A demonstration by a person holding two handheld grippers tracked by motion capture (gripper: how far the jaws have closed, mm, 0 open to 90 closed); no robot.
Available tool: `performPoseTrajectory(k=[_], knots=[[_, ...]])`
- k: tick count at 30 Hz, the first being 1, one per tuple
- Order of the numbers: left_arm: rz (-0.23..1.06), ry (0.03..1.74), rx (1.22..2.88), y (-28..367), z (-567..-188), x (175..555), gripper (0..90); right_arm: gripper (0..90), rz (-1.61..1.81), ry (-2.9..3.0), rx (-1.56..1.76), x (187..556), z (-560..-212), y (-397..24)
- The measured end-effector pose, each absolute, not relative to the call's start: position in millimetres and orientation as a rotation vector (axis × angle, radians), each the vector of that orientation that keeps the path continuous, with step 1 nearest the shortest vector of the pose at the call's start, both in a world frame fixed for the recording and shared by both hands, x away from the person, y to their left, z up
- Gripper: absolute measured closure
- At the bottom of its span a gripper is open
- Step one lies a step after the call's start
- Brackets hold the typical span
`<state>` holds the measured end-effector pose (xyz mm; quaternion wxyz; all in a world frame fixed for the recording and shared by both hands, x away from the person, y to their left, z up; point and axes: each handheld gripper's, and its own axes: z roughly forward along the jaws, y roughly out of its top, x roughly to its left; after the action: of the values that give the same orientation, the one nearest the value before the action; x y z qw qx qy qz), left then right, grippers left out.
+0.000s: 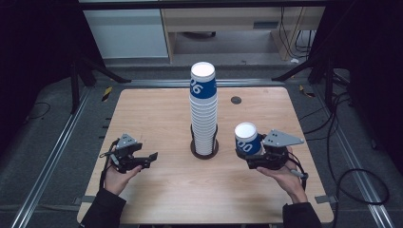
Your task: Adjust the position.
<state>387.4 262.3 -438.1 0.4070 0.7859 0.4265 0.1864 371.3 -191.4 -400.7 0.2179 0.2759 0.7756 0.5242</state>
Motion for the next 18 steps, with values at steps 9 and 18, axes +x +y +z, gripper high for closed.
performPoseTrajectory(k=[9, 18], knots=[[0.444, 1.013, 2.016, 252.7, -433.5, 383.7, 20.4, 20.4, 1.397, 2.243, 0.706, 372.9, -415.4, -175.2], [0.399, 0.928, 2.037, 237.0, -426.1, 378.8, 19.4, 20.4, 1.372, 2.302, 0.636, 374.1, -422.0, -158.0]])
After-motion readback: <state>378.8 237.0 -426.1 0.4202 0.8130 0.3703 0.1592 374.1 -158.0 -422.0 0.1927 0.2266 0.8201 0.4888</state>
